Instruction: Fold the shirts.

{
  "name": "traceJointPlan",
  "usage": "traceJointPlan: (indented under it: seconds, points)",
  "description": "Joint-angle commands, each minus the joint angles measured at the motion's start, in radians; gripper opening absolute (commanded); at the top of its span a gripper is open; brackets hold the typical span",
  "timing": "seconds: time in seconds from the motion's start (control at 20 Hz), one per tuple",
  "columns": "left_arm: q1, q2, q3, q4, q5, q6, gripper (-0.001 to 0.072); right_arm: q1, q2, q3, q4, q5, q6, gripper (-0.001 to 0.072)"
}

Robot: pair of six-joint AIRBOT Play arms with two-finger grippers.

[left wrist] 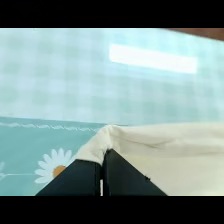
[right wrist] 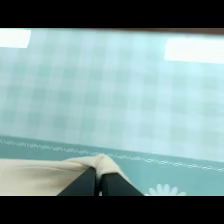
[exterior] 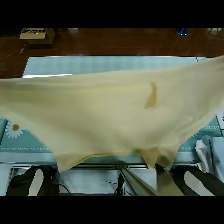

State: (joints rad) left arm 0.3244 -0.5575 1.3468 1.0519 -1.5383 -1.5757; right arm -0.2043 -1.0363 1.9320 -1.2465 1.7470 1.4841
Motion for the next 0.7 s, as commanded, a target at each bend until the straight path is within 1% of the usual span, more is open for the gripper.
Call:
traceJointPlan:
  seconds: [0.0, 0.05, 0.1, 0.2, 0.3, 0.35, 0.55, 0.65]
  points:
    - [-0.001, -0.133, -0.144, -0.051, 0.159, 0.051, 0.0021, 0.0, -0.261, 0.002, 0.102, -0.027, -0.037, 0.0026]
    - [-0.004, -0.185, -0.144, -0.058, 0.189, 0.062, 0.0021, 0.0, -0.326, 0.002, 0.117, -0.062, -0.06, 0.0026]
    - [-0.019, -0.243, -0.144, -0.062, 0.231, 0.068, 0.0021, 0.002, -0.378, 0.002, 0.129, -0.096, -0.061, 0.0026]
    - [-0.076, -0.356, -0.144, -0.062, 0.322, 0.068, 0.0021, 0.026, -0.468, 0.002, 0.13, -0.177, -0.077, 0.0026]
    - [-0.148, -0.464, -0.144, -0.061, 0.41, 0.069, 0.0021, 0.054, -0.537, 0.002, 0.13, -0.263, -0.148, 0.0026]
    - [-0.181, -0.513, -0.144, -0.056, 0.468, 0.073, 0.0022, 0.059, -0.565, 0.002, 0.131, -0.308, -0.163, 0.0026]
    - [-0.273, -0.665, -0.144, -0.046, 0.746, 0.073, 0.0022, 0.065, -0.66, 0.002, 0.126, -0.526, -0.153, 0.0027]
    - [-0.312, -0.733, -0.144, -0.034, 0.86, 0.073, 0.0021, 0.065, -0.706, 0.002, 0.126, -0.611, -0.151, 0.0026]
